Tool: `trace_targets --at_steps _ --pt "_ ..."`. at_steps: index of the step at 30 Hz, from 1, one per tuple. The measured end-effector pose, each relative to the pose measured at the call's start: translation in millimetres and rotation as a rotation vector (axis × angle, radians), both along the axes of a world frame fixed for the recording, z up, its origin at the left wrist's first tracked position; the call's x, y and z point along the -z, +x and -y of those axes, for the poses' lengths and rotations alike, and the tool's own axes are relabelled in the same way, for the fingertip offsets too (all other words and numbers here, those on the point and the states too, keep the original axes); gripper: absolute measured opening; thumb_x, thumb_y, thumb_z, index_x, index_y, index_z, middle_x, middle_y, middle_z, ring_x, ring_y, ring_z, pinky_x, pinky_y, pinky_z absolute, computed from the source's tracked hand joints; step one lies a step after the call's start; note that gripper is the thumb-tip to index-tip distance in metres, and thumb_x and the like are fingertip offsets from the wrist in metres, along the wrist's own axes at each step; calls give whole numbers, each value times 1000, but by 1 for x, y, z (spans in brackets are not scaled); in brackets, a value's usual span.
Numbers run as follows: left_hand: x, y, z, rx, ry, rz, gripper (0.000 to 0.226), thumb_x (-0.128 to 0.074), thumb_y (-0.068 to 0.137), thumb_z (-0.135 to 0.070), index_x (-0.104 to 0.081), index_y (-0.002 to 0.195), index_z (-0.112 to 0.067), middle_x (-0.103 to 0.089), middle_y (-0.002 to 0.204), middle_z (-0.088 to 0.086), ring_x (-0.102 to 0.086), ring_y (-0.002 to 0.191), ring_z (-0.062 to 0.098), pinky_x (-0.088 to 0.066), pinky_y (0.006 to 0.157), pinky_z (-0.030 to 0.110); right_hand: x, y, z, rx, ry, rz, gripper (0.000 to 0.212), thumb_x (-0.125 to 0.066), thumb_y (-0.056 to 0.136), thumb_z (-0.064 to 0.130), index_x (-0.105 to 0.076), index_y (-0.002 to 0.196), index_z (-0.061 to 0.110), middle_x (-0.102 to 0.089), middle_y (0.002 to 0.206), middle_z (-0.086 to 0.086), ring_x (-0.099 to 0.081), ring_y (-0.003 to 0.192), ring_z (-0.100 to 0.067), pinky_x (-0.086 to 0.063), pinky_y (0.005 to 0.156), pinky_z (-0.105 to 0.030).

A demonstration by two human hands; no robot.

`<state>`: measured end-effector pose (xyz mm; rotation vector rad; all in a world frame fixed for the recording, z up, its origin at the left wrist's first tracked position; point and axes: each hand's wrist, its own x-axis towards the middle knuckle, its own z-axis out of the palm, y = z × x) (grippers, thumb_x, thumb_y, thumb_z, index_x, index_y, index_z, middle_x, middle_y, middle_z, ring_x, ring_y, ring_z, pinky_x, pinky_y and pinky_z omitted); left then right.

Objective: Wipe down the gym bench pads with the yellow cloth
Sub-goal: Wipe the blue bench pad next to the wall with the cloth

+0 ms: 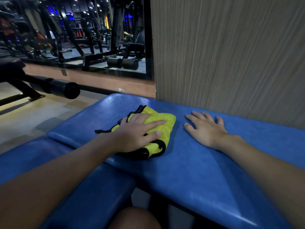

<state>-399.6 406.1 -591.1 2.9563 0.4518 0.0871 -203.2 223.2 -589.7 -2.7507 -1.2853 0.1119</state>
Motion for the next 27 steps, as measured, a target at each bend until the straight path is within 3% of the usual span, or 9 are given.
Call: trace_targets --at_steps 3,6,8,11,15,24,27 --pt "-2 -28 13 -23 22 -3 70 -4 76 -82 -10 145 -68 -20 159 -6 -6 148 10 -11 117 58 -10 -6 -3 16 -83 96 57 -19 99 60 -29 151 39 -19 163 10 -7 152 -21 7 113 -66" --pt "-2 -53 21 -8 42 1 74 4 72 -91 -3 143 -70 -20 158 -6 -4 148 8 -13 117 58 -23 -14 -19 -10 26 98 49 -28 101 53 -40 145 35 -28 160 11 -12 151 -22 1 114 -68" --pt "-2 -65 24 5 72 -7 73 12 72 -89 3 142 -71 -20 157 -5 -3 148 8 -16 116 58 -24 -18 -32 -27 90 44 52 -27 102 51 -30 151 36 -23 163 10 -12 151 -21 -1 115 -65" --pt "-3 -68 22 0 60 -21 71 10 73 -89 2 142 -72 -20 159 -5 -3 149 8 -15 116 57 -10 -16 -39 -28 15 -5 56 -20 101 56 -19 155 40 -11 166 10 -5 152 -22 -1 116 -63" --pt "-4 -52 12 -10 50 -48 66 -2 77 -84 -2 142 -71 -16 159 -7 -2 148 6 -13 117 56 4 -12 -37 -18 12 -9 58 -13 100 58 -15 156 41 -5 166 10 0 153 -22 1 118 -60" --pt "0 35 -43 -13 -21 19 66 -6 75 -84 -12 140 -73 -21 162 -6 -8 151 13 -10 115 65 6 -12 -38 -15 50 -6 57 -15 101 56 -15 156 40 -3 166 12 3 153 -17 4 119 -56" --pt "-1 72 -60 -11 -8 43 57 -16 87 -80 -19 143 -69 -23 162 -3 -12 150 17 -12 113 68 9 -11 -39 -5 67 -11 61 -17 100 57 -13 157 35 -5 166 14 3 153 -15 4 120 -55"
